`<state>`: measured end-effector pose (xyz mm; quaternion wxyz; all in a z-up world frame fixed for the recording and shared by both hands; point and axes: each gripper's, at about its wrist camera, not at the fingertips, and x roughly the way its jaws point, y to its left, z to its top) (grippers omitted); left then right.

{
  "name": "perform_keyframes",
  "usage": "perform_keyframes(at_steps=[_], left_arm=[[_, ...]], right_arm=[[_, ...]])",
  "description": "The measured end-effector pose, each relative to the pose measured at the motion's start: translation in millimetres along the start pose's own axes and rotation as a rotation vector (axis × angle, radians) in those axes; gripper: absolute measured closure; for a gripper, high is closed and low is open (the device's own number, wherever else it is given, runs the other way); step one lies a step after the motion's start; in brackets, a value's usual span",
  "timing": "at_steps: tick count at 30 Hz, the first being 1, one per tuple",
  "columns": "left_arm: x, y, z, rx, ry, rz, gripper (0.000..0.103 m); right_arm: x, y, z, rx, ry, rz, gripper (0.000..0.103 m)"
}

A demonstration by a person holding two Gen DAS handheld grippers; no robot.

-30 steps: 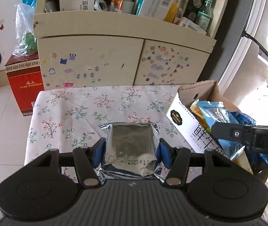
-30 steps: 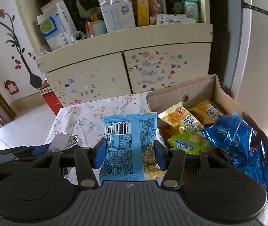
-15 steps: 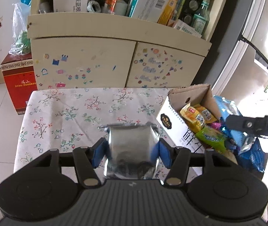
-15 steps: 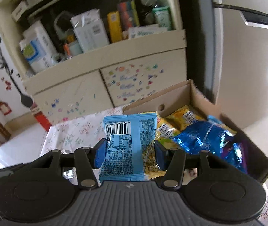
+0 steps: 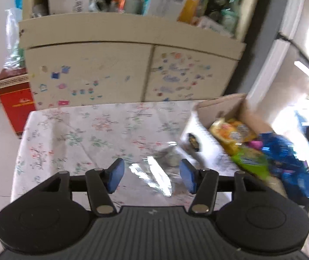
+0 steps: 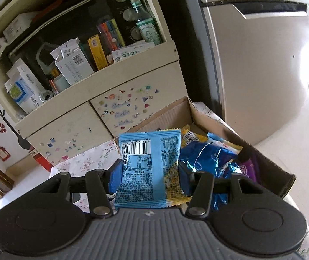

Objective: Organize snacks
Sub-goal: 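Lift and carry the silver foil bag and light blue bag over the box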

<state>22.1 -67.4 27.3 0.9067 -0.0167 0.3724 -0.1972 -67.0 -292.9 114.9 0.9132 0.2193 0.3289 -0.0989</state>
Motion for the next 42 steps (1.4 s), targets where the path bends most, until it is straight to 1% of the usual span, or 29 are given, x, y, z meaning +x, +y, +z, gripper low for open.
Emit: perform_keyframes(at_steps=[1, 3, 5, 7, 9, 10, 12, 14, 16, 18, 20, 22, 23, 24, 25, 26, 27, 29, 30, 31, 34, 35, 38, 42], left_arm=[[8, 2, 0, 0.004, 0.004, -0.003, 0.040], [21, -1, 0, 0.044, 0.013, -0.007, 0.040], [31, -9, -1, 0.129, 0.004, -0.004, 0.038], [42, -18, -2, 0.223, 0.013, -0.026, 0.030], [55, -27, -2, 0.325, 0.048, -0.061, 0.029], [60, -29, -3, 0.357, 0.053, -0.055, 0.029], [69, -30, -2, 0.384, 0.062, -0.063, 0.028], [80, -30, -1, 0.393, 0.089, -0.093, 0.024], [89, -33, -2, 0.417, 0.098, -0.090, 0.019], [97, -36, -2, 0.442, 0.103, -0.096, 0.016], [105, -40, -3, 0.459, 0.116, -0.102, 0.016], [110, -42, -8, 0.484, 0.124, -0.092, 0.014], [111, -42, -9, 0.483, 0.114, -0.088, 0.015], [112, -42, -8, 0.466, 0.111, -0.095, 0.019], [112, -41, -7, 0.439, 0.115, -0.112, 0.026], [112, -40, -6, 0.417, 0.113, -0.125, 0.030], [110, -41, -7, 0.416, 0.108, -0.126, 0.033], [109, -43, -8, 0.425, 0.100, -0.118, 0.036], [107, -43, -8, 0.414, 0.099, -0.117, 0.042], [105, -41, -8, 0.389, 0.101, -0.117, 0.045], [96, -32, -1, 0.285, 0.099, -0.092, 0.045], [93, -29, 2, 0.258, 0.093, -0.095, 0.045], [82, -22, 9, 0.198, 0.076, -0.111, 0.045], [66, -22, 19, 0.133, 0.037, -0.160, 0.045]], right_arm=[[0, 0, -1, 0.003, -0.001, -0.002, 0.044], [0, 1, -1, 0.006, -0.002, -0.002, 0.044], [2, 1, -1, 0.011, 0.007, 0.006, 0.044], [2, 1, -1, 0.010, 0.011, 0.009, 0.044], [1, 0, -1, 0.009, 0.008, 0.008, 0.043], [1, -1, 0, 0.013, 0.005, 0.006, 0.043], [1, -5, 1, 0.028, 0.004, 0.000, 0.043], [1, -6, 1, 0.042, 0.004, -0.004, 0.043], [2, -6, 1, 0.048, 0.003, -0.005, 0.043], [3, -5, 1, 0.051, 0.003, -0.002, 0.043], [5, -5, 1, 0.055, 0.006, 0.003, 0.043], [6, -5, 2, 0.062, 0.009, 0.003, 0.043], [7, -6, 2, 0.069, 0.012, 0.004, 0.043], [7, -8, 2, 0.078, 0.014, 0.006, 0.043], [8, -9, 3, 0.085, 0.016, 0.007, 0.043], [8, -10, 3, 0.094, 0.018, 0.008, 0.043], [9, -11, 3, 0.102, 0.019, 0.007, 0.043], [9, -14, 5, 0.117, 0.018, 0.008, 0.043], [9, -15, 5, 0.125, 0.017, 0.010, 0.043], [8, -16, 6, 0.132, 0.014, 0.013, 0.043], [4, -21, 8, 0.153, -0.005, 0.010, 0.043], [3, -23, 9, 0.160, -0.010, 0.010, 0.043], [-1, -28, 10, 0.187, -0.024, 0.011, 0.043], [-4, -32, 12, 0.198, -0.037, 0.009, 0.043]])
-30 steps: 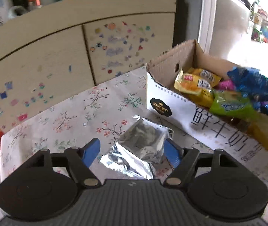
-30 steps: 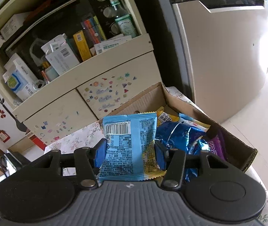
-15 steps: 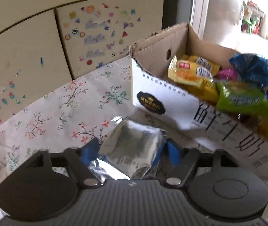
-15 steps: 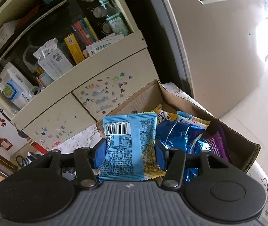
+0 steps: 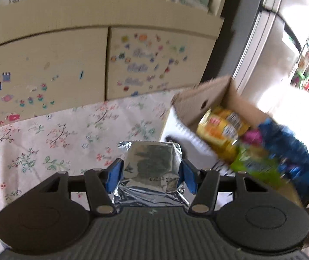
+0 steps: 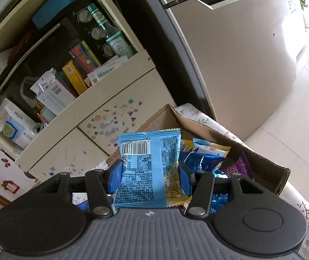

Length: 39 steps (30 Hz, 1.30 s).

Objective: Organize snacks
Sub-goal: 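Lift and carry the silver foil bag and light blue bag over the box, then open both tools to drop the silver and light blue bags into the box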

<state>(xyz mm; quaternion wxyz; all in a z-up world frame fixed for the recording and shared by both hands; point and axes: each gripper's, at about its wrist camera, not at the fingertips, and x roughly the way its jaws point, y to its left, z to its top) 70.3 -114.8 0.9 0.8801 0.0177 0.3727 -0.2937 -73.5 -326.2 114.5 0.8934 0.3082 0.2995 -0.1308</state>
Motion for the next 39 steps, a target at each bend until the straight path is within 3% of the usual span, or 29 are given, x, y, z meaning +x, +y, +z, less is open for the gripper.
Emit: perform_keyframes(at_steps=[7, 19, 27, 34, 37, 39], left_arm=[[-24, -28, 21, -0.015, -0.084, -0.056, 0.045], [-29, -76, 44, 0.005, -0.162, -0.132, 0.045], [-13, -94, 45, 0.000, -0.157, -0.141, 0.045], [8, -102, 41, -0.009, -0.138, -0.137, 0.045], [7, -107, 39, 0.010, -0.153, -0.125, 0.034], [2, -111, 39, 0.036, -0.169, -0.099, 0.024]], right_arm=[[-5, -4, 4, 0.013, -0.030, 0.003, 0.043], [-11, -9, 13, 0.030, -0.091, 0.022, 0.043], [1, -7, 27, 0.020, -0.126, 0.005, 0.043], [26, -10, 34, 0.078, -0.092, -0.002, 0.043], [33, -12, 33, 0.109, -0.084, -0.003, 0.039], [33, -12, 32, 0.112, -0.078, 0.003, 0.030]])
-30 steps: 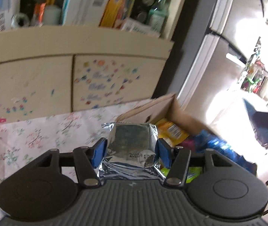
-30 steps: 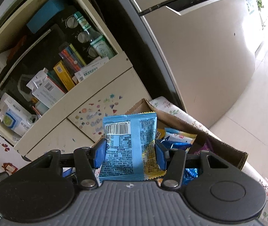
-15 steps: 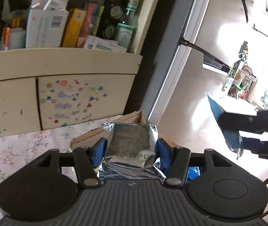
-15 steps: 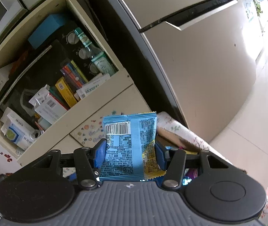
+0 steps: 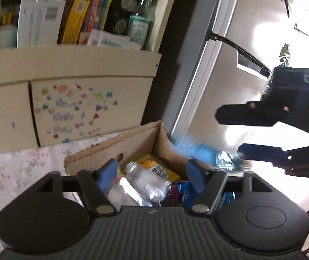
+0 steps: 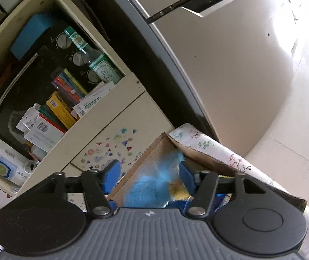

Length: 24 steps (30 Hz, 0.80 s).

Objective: Organize snacks
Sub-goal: 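Open both tools to drop the silver and light blue bags into the box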

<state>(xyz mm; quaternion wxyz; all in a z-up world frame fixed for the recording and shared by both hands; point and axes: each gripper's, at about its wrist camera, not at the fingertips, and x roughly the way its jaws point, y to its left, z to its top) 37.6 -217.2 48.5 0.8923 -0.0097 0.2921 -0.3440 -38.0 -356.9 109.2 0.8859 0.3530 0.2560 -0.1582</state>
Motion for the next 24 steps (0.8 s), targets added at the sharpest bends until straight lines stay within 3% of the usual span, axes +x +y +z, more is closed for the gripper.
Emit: perform_keyframes(at_steps=[3, 7, 15, 24], left_arm=[[-9, -5, 3, 0.037, -0.014, 0.050, 0.009], [-17, -6, 5, 0.034, 0.017, 0.079, 0.004], [-36, -18, 0, 0.121, 0.055, 0.199, 0.001], [-57, -11, -9, 0.090, 0.102, 0.259, 0.001]], right_arm=[[-5, 2, -1, -0.008, -0.010, -0.008, 0.014], [-8, 3, -2, -0.015, -0.008, -0.015, 0.010], [-10, 4, -8, -0.040, 0.028, -0.057, 0.008], [-32, 13, -16, -0.138, -0.010, -0.133, 0.000]])
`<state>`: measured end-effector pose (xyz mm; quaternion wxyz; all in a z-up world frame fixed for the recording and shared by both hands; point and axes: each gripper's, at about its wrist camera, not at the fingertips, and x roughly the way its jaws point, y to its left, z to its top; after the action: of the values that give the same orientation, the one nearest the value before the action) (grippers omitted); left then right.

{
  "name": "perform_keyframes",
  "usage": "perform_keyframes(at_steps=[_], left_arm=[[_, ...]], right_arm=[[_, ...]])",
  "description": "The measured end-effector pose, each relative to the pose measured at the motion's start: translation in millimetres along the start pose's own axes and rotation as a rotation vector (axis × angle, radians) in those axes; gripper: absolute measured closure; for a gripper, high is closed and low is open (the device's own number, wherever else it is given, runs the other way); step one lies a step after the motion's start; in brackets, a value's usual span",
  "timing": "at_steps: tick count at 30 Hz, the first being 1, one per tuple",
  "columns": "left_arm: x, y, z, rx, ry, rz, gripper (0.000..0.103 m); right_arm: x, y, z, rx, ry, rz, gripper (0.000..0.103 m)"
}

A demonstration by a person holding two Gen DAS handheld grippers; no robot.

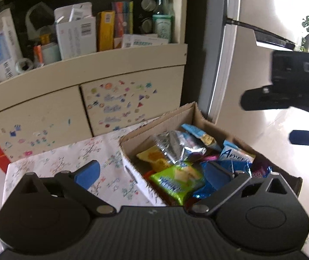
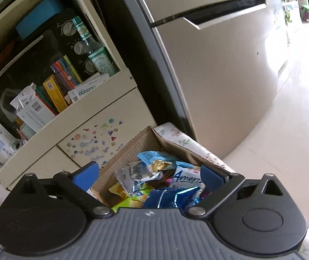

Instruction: Organize snacks

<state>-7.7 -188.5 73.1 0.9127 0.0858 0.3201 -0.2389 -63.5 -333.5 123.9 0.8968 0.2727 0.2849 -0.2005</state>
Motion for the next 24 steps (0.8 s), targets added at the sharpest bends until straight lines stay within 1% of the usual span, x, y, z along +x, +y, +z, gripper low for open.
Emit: perform_keyframes(at_steps=[2, 6, 11, 15, 20, 24], left_arm=[[-5, 3, -2, -0.010, 0.015, -0.003, 0.001], [-19, 8, -6, -0.044, 0.019, -0.039, 0.001], [-35, 2, -9, 0.012, 0.015, -0.041, 0.001], [-47, 0, -12, 0.036, 0.006, -0.025, 0.001], [-53, 4, -18, 0.013, 0.043, -0.014, 0.001], [-53, 5, -22, 0.010, 0.070, 0.000, 0.001]], right_arm=[[-7, -2, -2, -0.007, -0.008, -0.009, 0.000], [-19, -4, -4, -0.026, -0.028, -0.028, 0.000], [-26, -4, -12, -0.078, -0.032, -0.083, 0.000], [-31, -7, -21, -0.111, -0.009, -0.125, 0.000], [-37, -16, -36, -0.125, 0.034, -0.195, 0.000], [-40, -24, -48, -0.116, 0.075, -0.215, 0.000]])
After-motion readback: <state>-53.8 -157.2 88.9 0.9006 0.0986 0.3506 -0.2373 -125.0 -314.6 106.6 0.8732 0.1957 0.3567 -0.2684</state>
